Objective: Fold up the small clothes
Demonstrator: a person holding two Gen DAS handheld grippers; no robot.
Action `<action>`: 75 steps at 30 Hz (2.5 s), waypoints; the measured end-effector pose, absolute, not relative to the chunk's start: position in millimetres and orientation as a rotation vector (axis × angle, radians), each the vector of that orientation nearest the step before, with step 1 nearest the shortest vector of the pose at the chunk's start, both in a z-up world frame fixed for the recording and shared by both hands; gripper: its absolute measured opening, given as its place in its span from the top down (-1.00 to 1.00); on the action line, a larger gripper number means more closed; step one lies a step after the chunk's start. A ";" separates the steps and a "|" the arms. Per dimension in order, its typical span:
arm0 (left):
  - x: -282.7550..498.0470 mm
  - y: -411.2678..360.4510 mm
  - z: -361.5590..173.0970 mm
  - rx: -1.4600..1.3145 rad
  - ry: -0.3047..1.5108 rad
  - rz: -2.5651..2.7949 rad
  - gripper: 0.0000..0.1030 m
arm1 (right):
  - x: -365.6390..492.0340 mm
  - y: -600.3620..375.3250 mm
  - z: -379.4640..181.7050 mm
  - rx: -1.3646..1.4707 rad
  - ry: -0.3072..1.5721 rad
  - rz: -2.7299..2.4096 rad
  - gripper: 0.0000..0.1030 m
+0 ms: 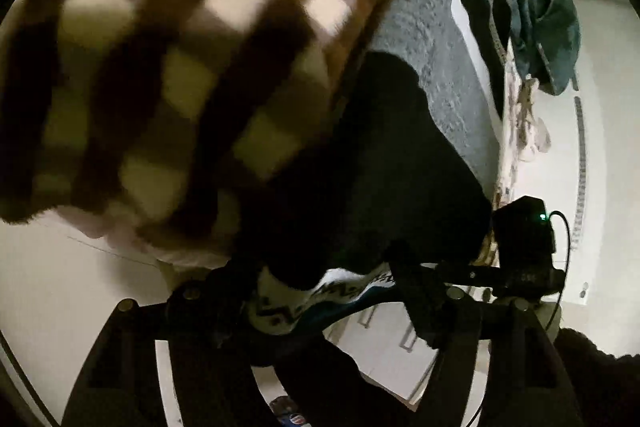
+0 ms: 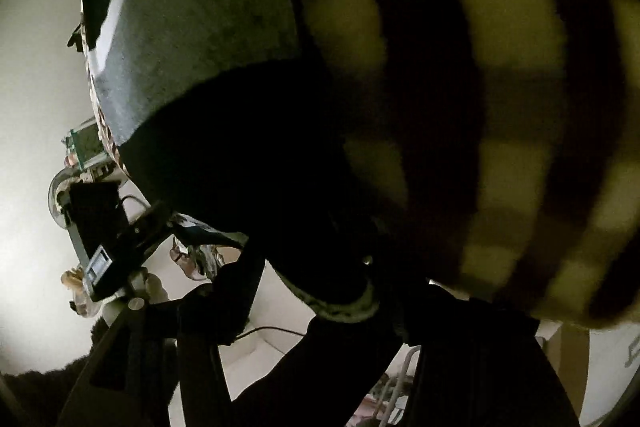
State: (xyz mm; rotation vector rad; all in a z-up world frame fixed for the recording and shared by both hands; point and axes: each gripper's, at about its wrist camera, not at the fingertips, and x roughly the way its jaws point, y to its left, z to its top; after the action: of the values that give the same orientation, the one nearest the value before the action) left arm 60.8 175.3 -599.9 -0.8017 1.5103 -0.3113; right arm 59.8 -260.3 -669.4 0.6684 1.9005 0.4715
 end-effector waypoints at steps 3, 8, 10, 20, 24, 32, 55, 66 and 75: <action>55.0 174.2 -586.7 -0.797 1.500 -0.275 0.58 | 52.7 -263.4 -659.1 0.682 1.867 0.479 0.36; 39.2 177.2 -555.3 -0.802 1.466 -0.217 0.76 | 37.8 -258.5 -639.2 0.710 1.853 0.515 0.73; 39.3 171.9 -545.3 -0.815 1.446 -0.193 0.77 | 36.2 -257.9 -629.6 0.730 1.836 0.524 0.79; 47.1 170.7 -498.9 -0.881 1.388 -0.120 0.79 | 44.7 -259.4 -551.0 0.758 1.730 0.564 0.85; 48.0 171.4 -490.1 -0.916 1.402 -0.073 0.79 | 50.1 -269.6 -531.0 0.761 1.695 0.588 0.85; 62.9 133.2 -488.6 -0.885 1.447 0.014 0.79 | 54.2 -264.9 -536.3 0.715 1.732 0.533 0.85; 191.7 169.7 -409.5 -0.963 1.158 -0.150 0.85 | 186.6 -283.6 -452.3 0.866 1.398 0.548 0.85; 407.4 143.5 -442.2 -0.788 1.142 -0.187 0.85 | 393.0 -291.5 -460.0 0.759 1.253 0.494 0.86; 537.6 145.8 -512.6 -0.985 1.216 -0.162 0.74 | 537.3 -302.6 -521.1 0.859 1.295 0.417 0.82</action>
State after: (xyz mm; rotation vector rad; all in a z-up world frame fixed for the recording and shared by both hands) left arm 537.6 145.8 -512.6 -0.9854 1.2163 -0.1617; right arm 537.3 -302.6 -521.1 0.8586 1.2947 0.4167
